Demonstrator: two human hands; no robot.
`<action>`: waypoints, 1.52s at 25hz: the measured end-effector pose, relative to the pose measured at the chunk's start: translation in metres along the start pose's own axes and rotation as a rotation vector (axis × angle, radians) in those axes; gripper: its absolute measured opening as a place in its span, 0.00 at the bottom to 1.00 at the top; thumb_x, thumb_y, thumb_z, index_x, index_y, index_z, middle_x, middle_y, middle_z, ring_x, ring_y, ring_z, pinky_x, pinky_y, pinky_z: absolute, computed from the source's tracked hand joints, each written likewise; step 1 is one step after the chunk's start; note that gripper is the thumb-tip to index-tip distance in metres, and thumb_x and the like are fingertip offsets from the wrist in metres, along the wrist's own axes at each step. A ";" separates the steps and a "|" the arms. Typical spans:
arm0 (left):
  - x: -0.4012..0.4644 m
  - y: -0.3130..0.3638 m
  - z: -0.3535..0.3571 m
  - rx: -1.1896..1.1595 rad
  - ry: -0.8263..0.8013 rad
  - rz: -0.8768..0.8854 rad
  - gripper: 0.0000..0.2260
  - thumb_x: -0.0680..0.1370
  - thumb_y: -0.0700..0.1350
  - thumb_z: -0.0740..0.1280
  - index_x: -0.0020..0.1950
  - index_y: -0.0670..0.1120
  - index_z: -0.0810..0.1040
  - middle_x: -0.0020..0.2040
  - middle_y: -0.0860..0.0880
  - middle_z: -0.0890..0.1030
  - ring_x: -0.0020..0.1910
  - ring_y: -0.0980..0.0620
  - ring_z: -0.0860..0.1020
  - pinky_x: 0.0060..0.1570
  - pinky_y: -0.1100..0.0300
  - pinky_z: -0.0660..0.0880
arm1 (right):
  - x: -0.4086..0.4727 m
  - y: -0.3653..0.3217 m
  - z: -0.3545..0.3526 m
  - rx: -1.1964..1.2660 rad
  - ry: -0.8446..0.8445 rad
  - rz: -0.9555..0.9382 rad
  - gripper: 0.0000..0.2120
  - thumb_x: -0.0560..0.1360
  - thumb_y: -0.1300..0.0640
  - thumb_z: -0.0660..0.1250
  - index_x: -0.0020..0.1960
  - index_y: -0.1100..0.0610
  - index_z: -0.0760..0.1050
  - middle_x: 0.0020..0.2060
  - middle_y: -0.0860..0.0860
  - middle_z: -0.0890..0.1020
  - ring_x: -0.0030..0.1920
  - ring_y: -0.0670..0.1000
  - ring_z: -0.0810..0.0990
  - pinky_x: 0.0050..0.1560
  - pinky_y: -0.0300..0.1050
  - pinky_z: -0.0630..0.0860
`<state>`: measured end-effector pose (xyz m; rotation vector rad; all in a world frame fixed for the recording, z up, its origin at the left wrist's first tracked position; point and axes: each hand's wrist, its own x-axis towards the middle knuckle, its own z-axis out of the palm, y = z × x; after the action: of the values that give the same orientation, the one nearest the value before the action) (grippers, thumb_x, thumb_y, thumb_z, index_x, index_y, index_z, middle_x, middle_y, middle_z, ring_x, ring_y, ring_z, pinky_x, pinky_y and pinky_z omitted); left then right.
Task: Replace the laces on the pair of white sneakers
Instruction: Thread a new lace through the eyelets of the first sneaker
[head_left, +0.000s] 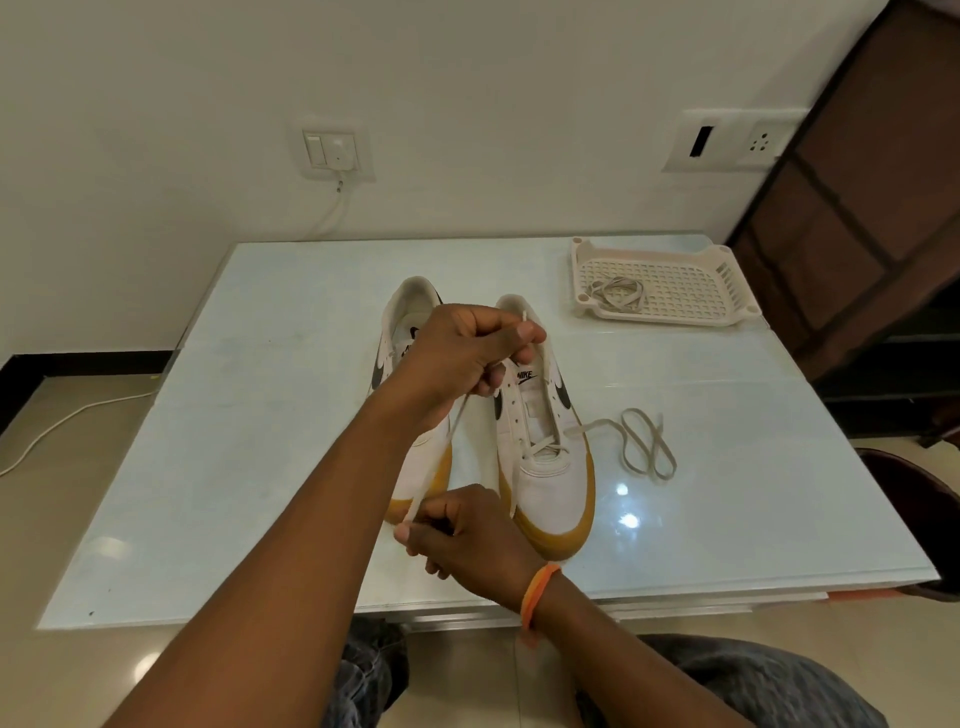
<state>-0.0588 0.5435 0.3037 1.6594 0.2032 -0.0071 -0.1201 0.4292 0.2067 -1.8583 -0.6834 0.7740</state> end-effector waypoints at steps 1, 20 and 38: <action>0.001 -0.003 0.001 0.088 -0.006 0.008 0.08 0.79 0.44 0.68 0.51 0.42 0.84 0.42 0.44 0.84 0.26 0.57 0.71 0.30 0.66 0.69 | 0.000 0.002 -0.005 -0.078 -0.033 0.002 0.10 0.77 0.52 0.69 0.45 0.59 0.81 0.35 0.52 0.82 0.33 0.46 0.81 0.40 0.39 0.80; 0.023 -0.055 0.046 0.995 0.158 0.086 0.04 0.76 0.47 0.71 0.44 0.49 0.84 0.47 0.51 0.80 0.50 0.51 0.75 0.52 0.51 0.75 | -0.005 0.041 -0.153 -0.181 0.509 0.169 0.05 0.73 0.59 0.74 0.47 0.58 0.83 0.37 0.50 0.83 0.33 0.48 0.83 0.33 0.37 0.79; 0.031 -0.065 0.071 0.995 0.219 -0.249 0.06 0.76 0.51 0.71 0.51 0.58 0.84 0.61 0.49 0.64 0.62 0.45 0.61 0.59 0.50 0.63 | 0.011 0.045 -0.144 -0.327 0.467 0.205 0.11 0.73 0.55 0.74 0.55 0.55 0.82 0.54 0.51 0.83 0.47 0.46 0.78 0.49 0.33 0.68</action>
<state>-0.0290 0.4824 0.2285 2.6139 0.6472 -0.1332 0.0016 0.3389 0.2097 -2.3282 -0.3341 0.3383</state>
